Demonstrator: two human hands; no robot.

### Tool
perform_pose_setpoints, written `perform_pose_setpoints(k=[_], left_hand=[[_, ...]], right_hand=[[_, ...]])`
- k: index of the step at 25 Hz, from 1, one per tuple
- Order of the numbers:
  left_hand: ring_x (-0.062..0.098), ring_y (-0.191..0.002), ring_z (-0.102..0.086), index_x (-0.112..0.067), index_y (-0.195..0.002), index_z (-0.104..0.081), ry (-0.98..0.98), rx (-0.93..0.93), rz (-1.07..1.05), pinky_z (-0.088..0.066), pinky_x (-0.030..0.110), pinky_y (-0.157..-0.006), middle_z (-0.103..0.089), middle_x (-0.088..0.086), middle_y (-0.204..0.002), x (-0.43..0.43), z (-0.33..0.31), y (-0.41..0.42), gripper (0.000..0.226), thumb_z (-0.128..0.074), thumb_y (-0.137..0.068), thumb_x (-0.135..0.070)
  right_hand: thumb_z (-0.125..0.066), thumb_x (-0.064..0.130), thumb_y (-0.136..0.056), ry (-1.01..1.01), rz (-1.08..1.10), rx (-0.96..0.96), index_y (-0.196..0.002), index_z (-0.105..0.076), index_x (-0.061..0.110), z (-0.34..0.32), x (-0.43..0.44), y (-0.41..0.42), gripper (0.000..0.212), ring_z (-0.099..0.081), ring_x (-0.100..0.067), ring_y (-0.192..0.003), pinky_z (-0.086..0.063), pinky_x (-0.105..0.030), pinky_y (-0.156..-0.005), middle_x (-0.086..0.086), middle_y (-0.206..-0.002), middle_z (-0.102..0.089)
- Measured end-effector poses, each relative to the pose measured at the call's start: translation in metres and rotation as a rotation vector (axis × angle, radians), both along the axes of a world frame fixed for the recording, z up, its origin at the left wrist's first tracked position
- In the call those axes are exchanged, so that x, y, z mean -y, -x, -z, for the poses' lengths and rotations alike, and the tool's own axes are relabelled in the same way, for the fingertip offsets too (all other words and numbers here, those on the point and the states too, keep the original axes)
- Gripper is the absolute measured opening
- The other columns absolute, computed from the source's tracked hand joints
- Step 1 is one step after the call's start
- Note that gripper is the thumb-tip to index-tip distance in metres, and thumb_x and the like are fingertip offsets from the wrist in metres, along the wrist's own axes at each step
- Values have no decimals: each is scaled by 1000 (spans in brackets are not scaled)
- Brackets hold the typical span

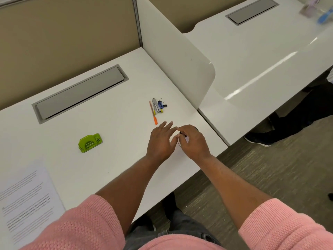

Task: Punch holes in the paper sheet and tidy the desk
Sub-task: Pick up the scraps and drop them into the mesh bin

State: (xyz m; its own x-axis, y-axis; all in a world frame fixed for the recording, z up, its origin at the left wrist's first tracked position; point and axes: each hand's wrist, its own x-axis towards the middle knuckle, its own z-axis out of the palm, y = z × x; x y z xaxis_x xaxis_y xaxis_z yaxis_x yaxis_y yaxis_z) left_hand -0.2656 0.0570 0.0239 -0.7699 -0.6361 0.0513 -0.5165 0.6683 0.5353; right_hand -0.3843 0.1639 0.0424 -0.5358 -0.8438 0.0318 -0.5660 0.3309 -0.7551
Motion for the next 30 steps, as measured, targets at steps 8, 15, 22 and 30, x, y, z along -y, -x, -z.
perform_pose_setpoints(k=[8,15,22,30], left_hand=[[17,-149,-28,-20,-146,-46,-102,101,-229,-19,41,-122,-41,-2,-156,-15,35,-141,51,-46,-100,-40],[23,-118,-54,-21,-137,-55,-125,344,-598,-41,39,-97,-59,0,-129,-28,67,-269,51,-61,-92,-44],[21,-108,-53,-24,-133,-60,-194,312,-631,-40,35,-90,-60,-2,-115,-26,89,-297,48,-59,-92,-48],[26,-106,-60,-19,-113,-70,-67,93,-593,-43,36,-89,-65,0,-112,-8,96,-289,24,-65,-92,-28]], right_hand=[[-54,20,-100,-14,-233,79,-119,-66,23,44,33,-117,23,-64,-5,-105,-54,-27,-90,11,-114,-67],[-51,19,-101,-306,-534,-43,-134,-61,18,83,61,-195,35,-60,-18,-116,-51,-34,-99,2,-127,-61],[-47,-8,-85,-380,-785,-217,-150,-44,11,95,99,-234,68,-40,-25,-140,-39,-33,-110,-5,-152,-45],[-53,-9,-87,-242,-816,-244,-140,-55,2,100,65,-230,55,-52,-34,-133,-49,-48,-105,-18,-144,-55]])
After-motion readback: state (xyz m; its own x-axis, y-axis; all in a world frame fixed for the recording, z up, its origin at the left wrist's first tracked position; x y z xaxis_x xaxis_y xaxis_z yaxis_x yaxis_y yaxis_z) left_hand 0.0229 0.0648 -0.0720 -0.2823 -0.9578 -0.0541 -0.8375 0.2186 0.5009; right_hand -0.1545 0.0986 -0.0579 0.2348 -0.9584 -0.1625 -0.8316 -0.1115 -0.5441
